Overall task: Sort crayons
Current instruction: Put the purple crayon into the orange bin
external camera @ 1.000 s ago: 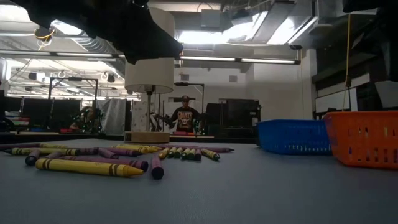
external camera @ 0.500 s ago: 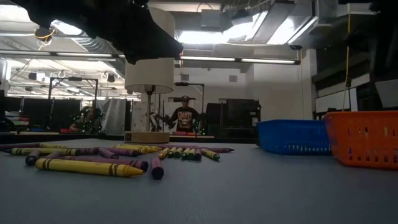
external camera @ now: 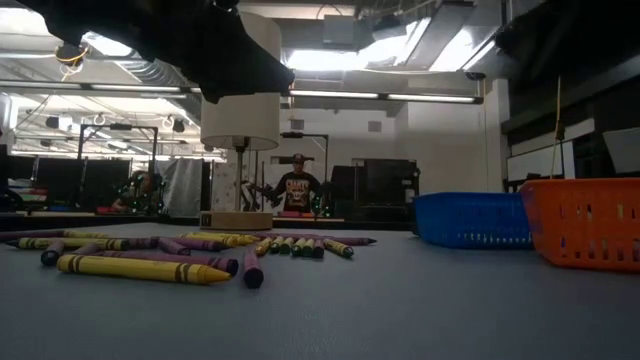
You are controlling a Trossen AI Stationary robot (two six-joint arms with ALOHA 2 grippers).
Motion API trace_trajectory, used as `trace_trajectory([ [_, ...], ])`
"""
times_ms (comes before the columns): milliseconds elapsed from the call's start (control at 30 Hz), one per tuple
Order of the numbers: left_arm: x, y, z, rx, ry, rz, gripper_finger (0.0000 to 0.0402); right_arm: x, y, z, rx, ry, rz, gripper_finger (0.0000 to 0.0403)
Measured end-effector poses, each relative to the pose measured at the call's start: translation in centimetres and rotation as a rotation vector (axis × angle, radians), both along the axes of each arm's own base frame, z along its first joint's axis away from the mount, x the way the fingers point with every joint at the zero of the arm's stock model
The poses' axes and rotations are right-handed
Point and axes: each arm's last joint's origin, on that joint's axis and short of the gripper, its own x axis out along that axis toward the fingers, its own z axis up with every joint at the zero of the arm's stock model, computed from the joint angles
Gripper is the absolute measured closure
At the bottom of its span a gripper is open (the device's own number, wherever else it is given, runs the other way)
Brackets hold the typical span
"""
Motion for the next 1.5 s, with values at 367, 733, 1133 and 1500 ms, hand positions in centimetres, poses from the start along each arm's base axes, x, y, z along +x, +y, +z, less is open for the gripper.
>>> trace_trajectory([
  [367, 0.0, 0.0, 0.0, 0.000, 0.000, 0.000, 0.0294, 3.5, -5.1, 1.1, -0.143, -0.155, 0.022, 0.0303],
  [733, 0.0, 0.0, 0.0, 0.000, 0.000, 0.001, 0.0294, 6.3, -8.3, 0.7, -0.129, -0.238, 0.078, 0.0303],
  [1133, -0.1, 0.0, -0.3, 0.010, 0.032, 0.002, 0.0294, 10.6, -8.8, -5.2, -0.169, -0.162, 0.136, 0.0303],
  [1500, -0.1, 0.0, -0.4, 0.011, 0.040, 0.003, 0.0294, 12.2, -8.9, -10.0, -0.270, -0.064, 0.127, 0.0303],
])
